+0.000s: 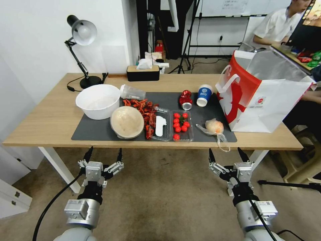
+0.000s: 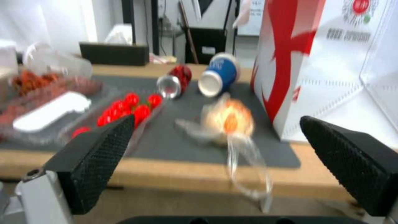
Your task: Pick up the trash from the table and place it into the takeout bag.
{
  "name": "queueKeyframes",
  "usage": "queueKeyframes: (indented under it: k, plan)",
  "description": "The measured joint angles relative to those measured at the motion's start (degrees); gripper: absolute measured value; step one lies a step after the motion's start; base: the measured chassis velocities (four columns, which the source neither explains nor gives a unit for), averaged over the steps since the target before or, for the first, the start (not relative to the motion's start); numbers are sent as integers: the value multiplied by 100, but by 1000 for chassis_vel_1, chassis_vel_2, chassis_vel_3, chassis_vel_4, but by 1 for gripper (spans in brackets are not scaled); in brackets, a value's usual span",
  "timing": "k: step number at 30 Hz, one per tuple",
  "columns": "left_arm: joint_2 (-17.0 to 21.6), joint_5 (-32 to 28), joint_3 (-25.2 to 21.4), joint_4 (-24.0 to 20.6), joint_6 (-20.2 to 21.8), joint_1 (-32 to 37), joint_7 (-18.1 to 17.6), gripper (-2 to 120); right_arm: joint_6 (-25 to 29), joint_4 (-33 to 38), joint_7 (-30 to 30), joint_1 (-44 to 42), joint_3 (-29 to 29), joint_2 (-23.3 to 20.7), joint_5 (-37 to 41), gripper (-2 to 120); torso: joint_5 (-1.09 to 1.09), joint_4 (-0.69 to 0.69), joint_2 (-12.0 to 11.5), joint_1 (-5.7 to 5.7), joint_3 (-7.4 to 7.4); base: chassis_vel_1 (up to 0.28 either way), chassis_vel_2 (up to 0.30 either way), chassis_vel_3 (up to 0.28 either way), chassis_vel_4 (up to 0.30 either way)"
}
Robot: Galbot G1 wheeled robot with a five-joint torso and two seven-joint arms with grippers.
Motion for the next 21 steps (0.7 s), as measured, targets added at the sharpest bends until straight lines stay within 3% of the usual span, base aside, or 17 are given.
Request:
queueKeyframes:
  k: [2,5,13,21]
  plan:
    - [195,-452,143,16,-418,-529,-562,100,37,44,-35,102,192,-260,462,100,-2,-5,0,1,0,0,0,0,0]
    - [368,-824,210,7,-670,-855,-880,100,78,90,-72,207,376,-517,911,100,-3,-6,-1,2,1,0,0,0,0]
    - [455,-952,360,30,-761,-477,-798,100,149,192,-152,442,804,-1095,1928,100,-2,-1,0,1,1,0,0,0,0]
    - [534,-798,475,204,-875,-284,-719,100,160,116,-210,468,874,-1151,2076,100,-3,-4,0,1,0,0,0,0,0]
